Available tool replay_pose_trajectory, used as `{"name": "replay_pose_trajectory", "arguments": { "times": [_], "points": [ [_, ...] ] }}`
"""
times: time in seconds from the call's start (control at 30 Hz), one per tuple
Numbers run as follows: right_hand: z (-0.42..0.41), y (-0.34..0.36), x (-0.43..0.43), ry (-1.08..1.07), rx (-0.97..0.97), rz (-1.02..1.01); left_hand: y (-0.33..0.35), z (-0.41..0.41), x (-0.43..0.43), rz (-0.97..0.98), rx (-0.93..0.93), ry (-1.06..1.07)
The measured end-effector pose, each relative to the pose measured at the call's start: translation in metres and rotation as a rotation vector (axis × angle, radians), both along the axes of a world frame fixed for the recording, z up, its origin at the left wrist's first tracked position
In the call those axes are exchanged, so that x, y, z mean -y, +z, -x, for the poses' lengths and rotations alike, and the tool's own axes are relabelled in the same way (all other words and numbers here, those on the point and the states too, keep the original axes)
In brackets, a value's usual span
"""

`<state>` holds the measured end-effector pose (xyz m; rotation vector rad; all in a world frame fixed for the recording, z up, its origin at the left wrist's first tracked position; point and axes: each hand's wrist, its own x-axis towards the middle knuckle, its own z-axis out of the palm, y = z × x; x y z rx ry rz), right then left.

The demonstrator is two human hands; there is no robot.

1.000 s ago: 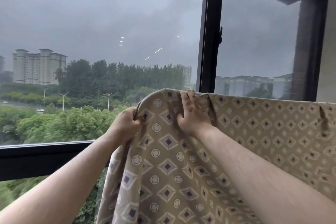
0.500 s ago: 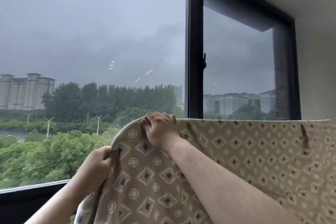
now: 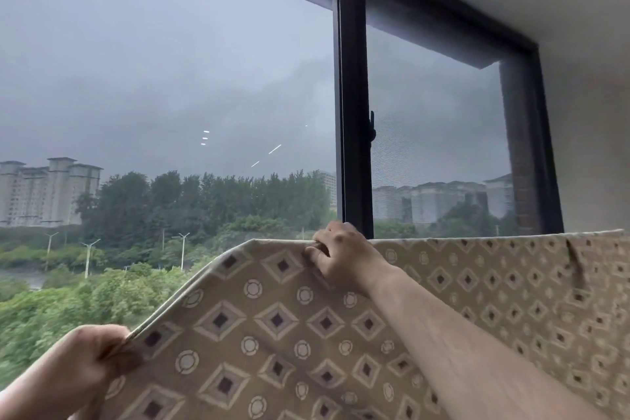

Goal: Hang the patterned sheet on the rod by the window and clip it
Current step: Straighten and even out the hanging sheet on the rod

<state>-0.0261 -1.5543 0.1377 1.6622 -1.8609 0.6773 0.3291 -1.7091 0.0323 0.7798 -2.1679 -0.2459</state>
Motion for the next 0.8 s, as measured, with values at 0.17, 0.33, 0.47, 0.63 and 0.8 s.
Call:
{"name": "replay_pose_trajectory", "arguments": {
  "times": [0.17, 0.33, 0.47, 0.63, 0.8],
  "points": [
    [0.057, 0.015, -0.024, -0.059, 0.133, -0.147, -0.022, -0.036, 0.102, -0.058, 0.266, 0.31],
    [0.069, 0.012, -0.032, -0.011, 0.148, -0.164, 0.018, -0.015, 0.082, -0.115, 0.341, 0.246],
    [0.078, 0.005, -0.042, 0.015, 0.035, -0.086, 0.103, 0.115, -0.097, 0.201, 0.004, 0.088],
    [0.116, 0.017, -0.074, 0.215, 0.114, -0.073, 0.134, 0.216, -0.148, 0.3, 0.409, 0.26],
    [0.228, 0.012, -0.109, -0.041, 0.069, -0.172, 0.129, 0.229, -0.14, 0.403, 0.413, 0.446]
  ]
}}
